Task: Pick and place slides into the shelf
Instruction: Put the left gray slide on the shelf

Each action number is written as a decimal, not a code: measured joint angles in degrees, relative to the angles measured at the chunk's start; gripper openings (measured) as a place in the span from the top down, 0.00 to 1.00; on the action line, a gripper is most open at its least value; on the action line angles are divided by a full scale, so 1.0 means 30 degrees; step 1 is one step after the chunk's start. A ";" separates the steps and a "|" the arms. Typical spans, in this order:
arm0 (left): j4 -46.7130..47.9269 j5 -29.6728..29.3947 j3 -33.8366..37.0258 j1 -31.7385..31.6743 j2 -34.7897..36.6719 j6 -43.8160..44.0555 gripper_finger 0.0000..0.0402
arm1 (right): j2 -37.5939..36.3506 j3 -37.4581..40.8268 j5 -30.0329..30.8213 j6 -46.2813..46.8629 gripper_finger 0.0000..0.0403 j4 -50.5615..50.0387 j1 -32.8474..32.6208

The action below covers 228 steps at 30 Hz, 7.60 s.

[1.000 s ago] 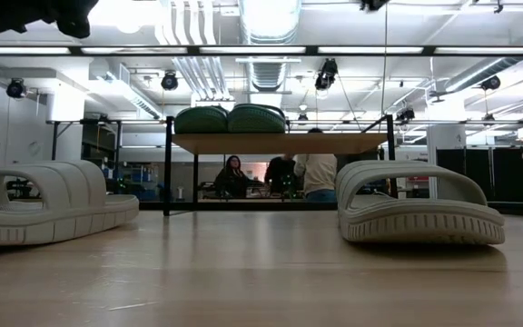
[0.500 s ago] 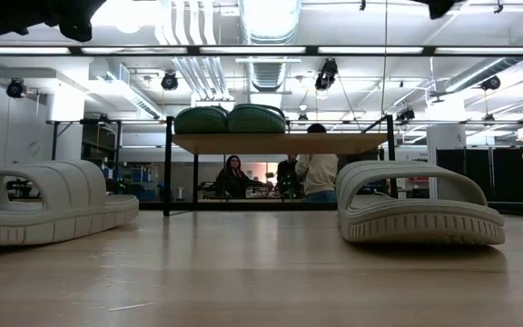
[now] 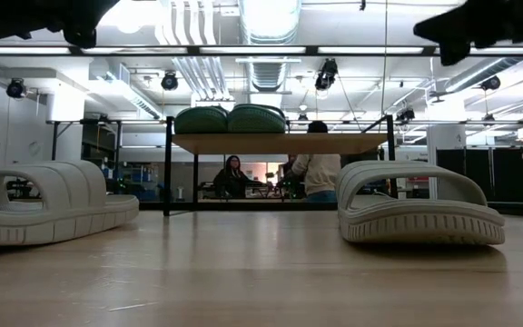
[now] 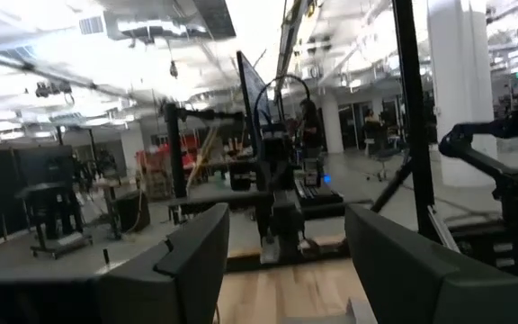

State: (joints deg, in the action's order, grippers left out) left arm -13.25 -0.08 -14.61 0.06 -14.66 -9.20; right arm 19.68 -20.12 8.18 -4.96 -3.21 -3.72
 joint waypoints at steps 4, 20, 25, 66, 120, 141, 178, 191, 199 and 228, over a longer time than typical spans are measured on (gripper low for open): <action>0.1128 0.0030 0.0000 0.0001 -0.0215 0.0553 0.48 | -0.0912 0.1886 0.0046 0.0333 0.98 0.1846 -0.0259; -0.3425 0.3351 0.0000 0.0012 -0.2844 0.2852 0.48 | -0.1123 0.2945 0.0132 0.1504 0.98 0.3231 -0.0345; -0.5477 0.3422 0.0000 0.0005 -0.4236 0.3511 0.48 | -0.1094 0.3040 0.0132 0.1513 0.98 0.3147 -0.0345; -0.8282 0.6937 -0.3911 0.0143 -1.4519 0.0988 0.26 | 0.0866 0.3047 0.0088 0.1067 0.81 0.6728 -0.1176; 1.5457 0.9326 -0.7257 0.0208 -2.0740 0.7108 0.26 | 0.0866 0.3054 0.0144 0.0994 0.81 0.6165 -0.1178; 1.6221 1.0909 -0.7237 0.0259 -1.8151 0.6527 0.26 | 0.0866 0.3047 0.0147 0.0688 0.85 0.6160 -0.1183; 1.5799 1.3110 -0.7402 0.1554 -2.1038 0.5292 0.83 | 0.0866 0.3040 0.0292 0.0790 0.85 0.6124 -0.1183; 1.5065 1.3222 -0.7897 0.1541 -2.0672 0.4894 1.00 | 0.0866 0.3040 0.0288 0.0734 0.85 0.6116 -0.1183; 1.5085 1.3347 -0.8570 0.1520 -1.8978 0.4930 1.00 | 0.0866 0.3040 0.0285 0.0687 0.86 0.6080 -0.1183; 0.0075 0.2609 -0.9398 0.1513 -1.6155 0.1278 1.00 | 0.4467 -0.0265 0.2488 0.5067 0.71 0.6321 -0.1190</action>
State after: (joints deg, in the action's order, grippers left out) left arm -13.02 7.75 -42.81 4.60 -63.13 -5.37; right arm 33.08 -20.92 15.65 10.24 15.75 -7.29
